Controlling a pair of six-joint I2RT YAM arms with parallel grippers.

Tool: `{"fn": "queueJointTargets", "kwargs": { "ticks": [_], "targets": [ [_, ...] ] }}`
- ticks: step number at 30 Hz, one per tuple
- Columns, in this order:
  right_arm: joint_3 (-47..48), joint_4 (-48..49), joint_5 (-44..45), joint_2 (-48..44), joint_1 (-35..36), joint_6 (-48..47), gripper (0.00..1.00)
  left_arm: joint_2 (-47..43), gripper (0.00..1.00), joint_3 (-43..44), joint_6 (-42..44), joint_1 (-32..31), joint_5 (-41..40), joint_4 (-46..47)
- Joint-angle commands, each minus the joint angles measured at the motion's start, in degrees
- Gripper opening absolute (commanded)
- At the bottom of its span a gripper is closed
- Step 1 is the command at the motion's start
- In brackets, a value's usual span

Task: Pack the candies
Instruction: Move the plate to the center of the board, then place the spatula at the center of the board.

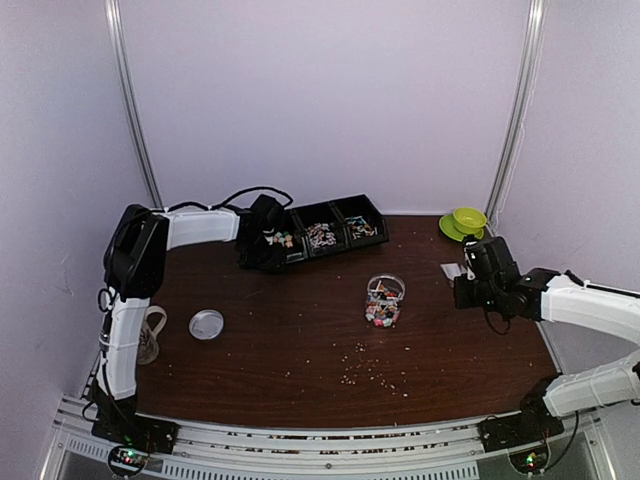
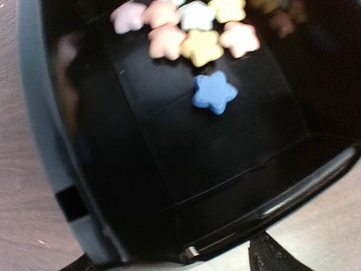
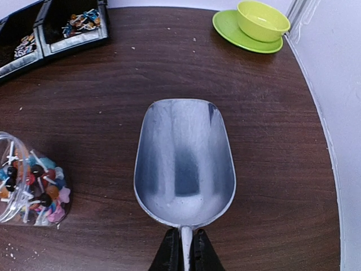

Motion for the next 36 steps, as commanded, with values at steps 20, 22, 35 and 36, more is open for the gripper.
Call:
{"fn": "queueJointTargets", "kwargs": {
  "ticks": [20, 22, 35, 36],
  "targets": [
    [3.83, 3.75, -9.76, 17.58, -13.36, 5.86, 0.01, -36.58, 0.98, -16.76, 1.32, -2.81, 0.80, -10.79],
    [4.14, 3.93, -10.00, 19.04, -13.37, 6.35, 0.04, -40.29, 0.98, -18.85, 2.02, -2.92, 0.11, -11.50],
    [6.34, 1.08, -8.63, 21.40, -13.45, 6.24, 0.16, -51.30, 0.98, -34.22, 8.28, -2.89, -2.91, -4.70],
    [6.33, 0.97, -8.66, 21.41, -13.47, 6.15, 0.16, -51.53, 0.98, -34.85, 8.53, -2.91, -2.90, -3.92]
  ]
}}
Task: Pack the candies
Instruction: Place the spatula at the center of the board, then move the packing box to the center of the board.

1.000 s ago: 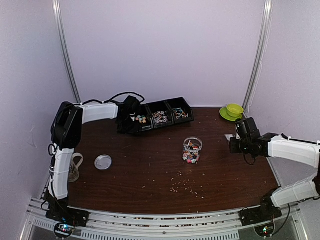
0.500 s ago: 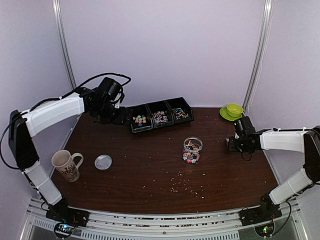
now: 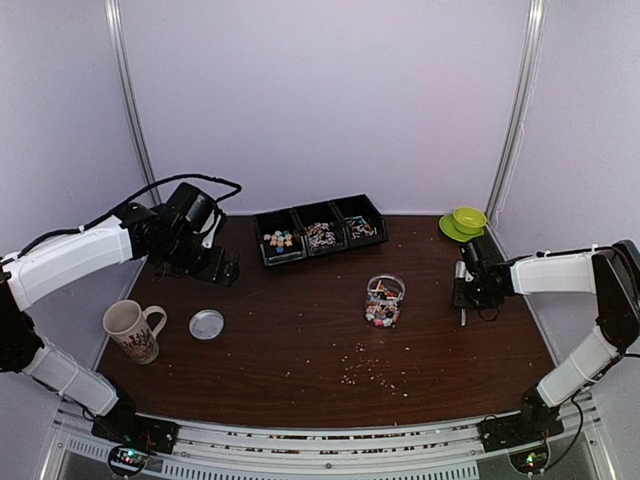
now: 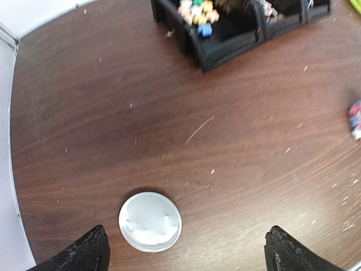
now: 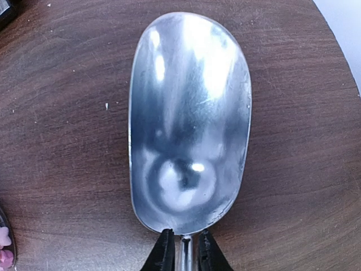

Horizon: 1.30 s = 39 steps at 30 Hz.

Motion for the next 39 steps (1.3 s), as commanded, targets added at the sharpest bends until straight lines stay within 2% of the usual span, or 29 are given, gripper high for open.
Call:
{"fn": "queueJointTargets", "kwargs": {
  "ticks": [1, 10, 16, 19, 21, 22, 23, 30, 39],
  "targets": [
    [1.14, -1.28, 0.19, 0.07, -0.45, 0.19, 0.16, -2.46, 0.98, -3.17, 2.87, 0.19, -1.35, 6.48],
    [1.24, -2.54, 1.69, -3.53, -0.34, -0.67, 0.22, -3.80, 0.98, -5.17, 4.27, 0.16, 0.71, 9.30],
    [2.04, -4.94, 0.79, -11.31, -0.20, -1.58, 0.33, -5.57, 0.98, 0.88, 6.81, 0.16, -1.40, 3.08],
    [2.21, -5.34, -1.47, -15.36, -0.08, -2.10, 0.50, -6.95, 0.98, 3.46, 8.68, 0.22, -3.03, 0.92],
    [2.26, -5.02, -4.15, -17.81, 0.08, -2.19, 0.66, -7.74, 0.98, 4.07, 10.34, 0.45, -4.84, 0.46],
    [2.26, -4.58, -5.75, -18.94, 0.21, -2.23, 0.87, -8.08, 0.98, 4.00, 11.08, 0.66, -5.63, 0.50],
    [2.26, -4.25, -7.21, -19.92, 0.36, -2.11, 0.99, -8.28, 0.98, 3.71, 11.56, 0.99, -6.20, 0.65],
    [5.38, -2.71, -14.85, -22.34, 4.56, -2.24, 1.00, -8.94, 0.98, -2.81, 14.67, 2.48, -3.88, 6.70],
    [6.40, 5.49, -26.34, -14.03, 8.00, 4.07, 1.00, -9.06, 0.98, -5.69, 13.24, 4.25, -2.98, 9.33]
  ]
}}
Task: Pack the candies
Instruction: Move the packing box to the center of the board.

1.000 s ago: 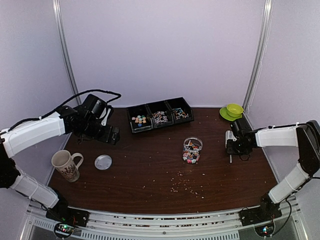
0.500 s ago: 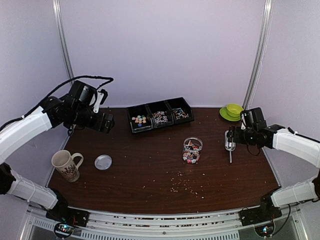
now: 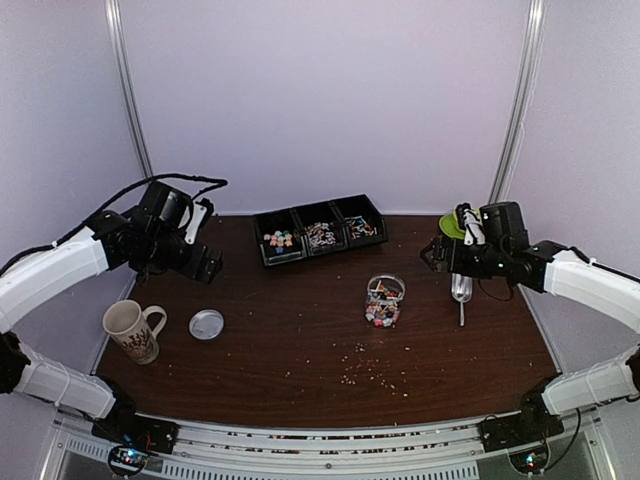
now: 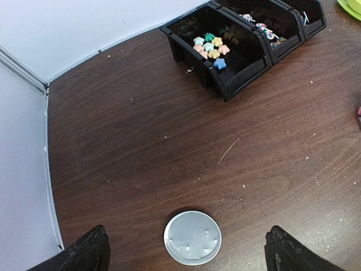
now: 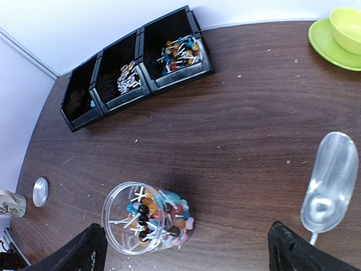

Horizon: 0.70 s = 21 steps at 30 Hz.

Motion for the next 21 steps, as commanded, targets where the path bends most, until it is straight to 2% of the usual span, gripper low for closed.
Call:
{"fn": "queueJointTargets", "kwargs": {
  "ticks": [1, 10, 21],
  "targets": [
    [1.38, 5.47, -7.16, 5.24, 2.66, 3.62, 1.00, -0.41, 0.98, -0.08, -0.09, 1.41, 0.16, 3.85],
    [1.84, 16.18, -12.74, 17.77, 5.27, 10.91, 0.98, -1.46, 0.98, -0.26, -0.19, 3.01, -0.22, 3.74],
    [3.35, 20.67, -16.36, 24.71, 10.24, 11.92, 0.93, -1.38, 0.98, -0.30, -0.55, 4.28, -0.21, 3.91]
  ]
}}
